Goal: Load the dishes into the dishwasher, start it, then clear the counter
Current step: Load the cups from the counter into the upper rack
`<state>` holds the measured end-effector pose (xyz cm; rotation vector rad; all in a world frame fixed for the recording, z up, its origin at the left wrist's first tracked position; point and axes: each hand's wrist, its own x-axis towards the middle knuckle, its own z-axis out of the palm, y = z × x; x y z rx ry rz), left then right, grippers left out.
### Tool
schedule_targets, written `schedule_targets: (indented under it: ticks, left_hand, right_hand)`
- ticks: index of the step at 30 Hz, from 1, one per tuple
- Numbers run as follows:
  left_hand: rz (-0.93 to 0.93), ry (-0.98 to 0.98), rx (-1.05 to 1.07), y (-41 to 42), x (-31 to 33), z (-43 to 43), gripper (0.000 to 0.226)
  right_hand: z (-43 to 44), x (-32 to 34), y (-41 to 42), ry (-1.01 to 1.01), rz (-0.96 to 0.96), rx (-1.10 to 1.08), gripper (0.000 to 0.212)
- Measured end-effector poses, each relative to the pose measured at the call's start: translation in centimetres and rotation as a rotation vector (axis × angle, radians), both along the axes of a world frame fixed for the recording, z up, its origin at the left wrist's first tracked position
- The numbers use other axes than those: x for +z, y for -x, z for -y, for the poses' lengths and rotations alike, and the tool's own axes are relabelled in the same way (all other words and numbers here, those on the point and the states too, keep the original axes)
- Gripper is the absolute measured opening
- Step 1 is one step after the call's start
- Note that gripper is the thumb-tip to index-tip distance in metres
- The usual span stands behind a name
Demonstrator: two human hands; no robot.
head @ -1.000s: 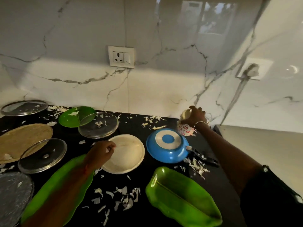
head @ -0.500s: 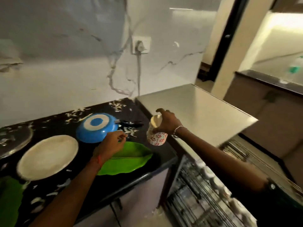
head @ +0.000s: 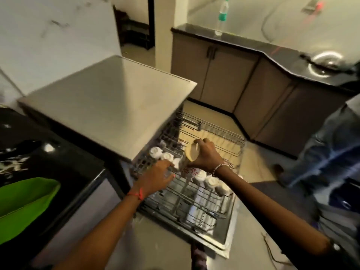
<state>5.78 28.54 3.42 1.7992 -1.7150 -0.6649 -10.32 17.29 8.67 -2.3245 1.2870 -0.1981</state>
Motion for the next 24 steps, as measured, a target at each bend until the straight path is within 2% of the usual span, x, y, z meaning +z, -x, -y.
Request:
schedule_targets:
  ticks: [2,5,8,10,14,18,19,22,24]
  left_hand:
    - [0.05,-0.087,-0.132,3.9,-2.4,1.7,0.047]
    - [0.236,-0.258,-0.32,8.3,-5.6,3.5,0.058]
    - [0.358,-0.365,-0.396,11.6,-8.1,4.8,0.072]
    - [0.474,-0.412,-0.396,12.9,-9.6,5.1,0.059]
    - [0.528,-0.483,-0.357,14.4,-11.7,5.2,0.06]
    - [0.553,-0.602,-0.295,14.7,-13.0,5.1,0.069]
    - [0.563,-0.702,-0.306,14.8,-13.7,4.7,0.067]
    - [0.579,-0.726,-0.288,15.0,-14.7,4.3,0.068]
    - [0.574,-0.745,-0.303,15.1,-14.6,4.0,0.08]
  right_hand:
    - [2.0,-2.2,4.0,-0.033,-0.027,-0.055,0.08]
    - [3.5,-5.3,8.7,-0.054,-0.058,-0.1,0.079]
    - [4.4,-8.7,11.9,-0.083,-0.061,-0.115,0.082]
    - [4.7,-10.8,13.1,-0.121,-0.04,-0.109,0.08]
    - [4.6,-15.1,13.7,-0.148,-0.046,-0.058,0.073]
    - [4.6,-19.2,13.0,-0.186,-0.105,0.027,0.07]
    - [4.6,-20.0,12.9,-0.199,-0.137,0.063,0.07]
    - [4.7,-21.9,12.6,-0.204,-0.219,0.16,0.074]
    - [4.7,-23.1,12.4,-0.216,-0.242,0.197,0.075]
